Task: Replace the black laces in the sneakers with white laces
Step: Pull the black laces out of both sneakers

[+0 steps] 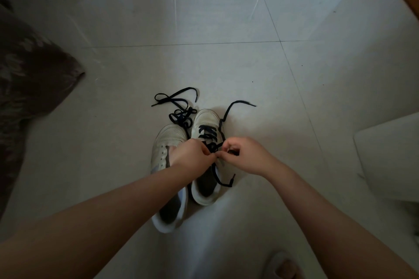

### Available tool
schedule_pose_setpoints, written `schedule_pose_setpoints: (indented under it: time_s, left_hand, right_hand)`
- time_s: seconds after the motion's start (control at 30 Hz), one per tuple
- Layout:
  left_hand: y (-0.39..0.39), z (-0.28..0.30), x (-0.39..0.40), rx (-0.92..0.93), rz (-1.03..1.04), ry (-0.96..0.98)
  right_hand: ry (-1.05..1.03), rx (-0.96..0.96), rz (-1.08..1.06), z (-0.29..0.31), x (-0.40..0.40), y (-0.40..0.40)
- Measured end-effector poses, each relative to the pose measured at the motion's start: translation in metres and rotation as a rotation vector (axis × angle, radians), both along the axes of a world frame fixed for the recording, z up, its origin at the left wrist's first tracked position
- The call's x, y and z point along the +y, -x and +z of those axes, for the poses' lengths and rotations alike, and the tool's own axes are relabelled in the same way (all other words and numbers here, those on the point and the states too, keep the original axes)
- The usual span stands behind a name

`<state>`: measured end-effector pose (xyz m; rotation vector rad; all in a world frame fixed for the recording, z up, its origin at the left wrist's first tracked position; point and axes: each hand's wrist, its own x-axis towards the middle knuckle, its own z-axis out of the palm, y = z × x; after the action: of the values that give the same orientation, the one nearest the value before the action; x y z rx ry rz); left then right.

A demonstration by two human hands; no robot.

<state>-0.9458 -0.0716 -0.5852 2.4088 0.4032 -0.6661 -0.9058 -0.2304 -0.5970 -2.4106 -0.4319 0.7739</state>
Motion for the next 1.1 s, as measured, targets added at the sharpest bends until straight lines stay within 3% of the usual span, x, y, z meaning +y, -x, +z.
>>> schedule_pose_setpoints:
  time_s: [0.2, 0.3, 0.37, 0.47, 0.53, 0.67, 0.73, 0.77, 0.87, 0.9, 1.0, 1.1]
  left_hand:
    - [-0.001, -0.003, 0.001, 0.018, 0.031, 0.05]
    - [-0.001, -0.005, 0.001, 0.009, 0.026, 0.043]
    - [0.0, -0.004, 0.001, -0.008, 0.013, 0.022]
    - [0.002, -0.003, 0.002, -0.031, -0.003, -0.007]
    - [0.003, -0.003, 0.002, -0.037, 0.001, -0.008]
    - [0.001, -0.004, 0.001, -0.035, 0.008, -0.009]
    - [0.001, -0.006, 0.001, -0.033, 0.025, 0.008]
    - [0.001, -0.007, 0.002, -0.031, 0.028, 0.014]
    - [0.0, -0.008, 0.003, -0.019, 0.009, 0.013]
    - [0.0, -0.008, 0.003, -0.016, 0.007, 0.014]
    - [0.0, -0.008, 0.004, -0.021, 0.006, 0.014]
    - [0.001, -0.006, 0.005, -0.032, 0.001, 0.011]
  right_hand:
    - [0.228, -0.297, 0.291, 0.008, 0.001, -0.002]
    - [0.153, -0.345, 0.29, 0.001, -0.002, -0.001]
    - [-0.044, -0.262, 0.113, -0.002, -0.003, 0.003]
    - [-0.401, 0.083, -0.56, 0.005, -0.008, 0.002]
    - [-0.56, 0.231, -0.878, 0.01, -0.018, -0.004]
    - [-1.031, 0.573, -1.08, 0.018, -0.014, -0.005]
    - [-1.018, 0.619, -1.038, 0.02, -0.002, 0.001]
    - [-0.885, 0.557, -0.959, 0.019, 0.003, 0.003]
    - [-0.241, 0.084, -0.361, 0.009, 0.005, 0.008]
    - [-0.113, -0.022, -0.172, 0.005, 0.005, 0.009]
    - [0.093, -0.191, 0.168, 0.001, 0.007, 0.014]
    - [0.155, -0.328, 0.252, 0.003, 0.009, 0.013]
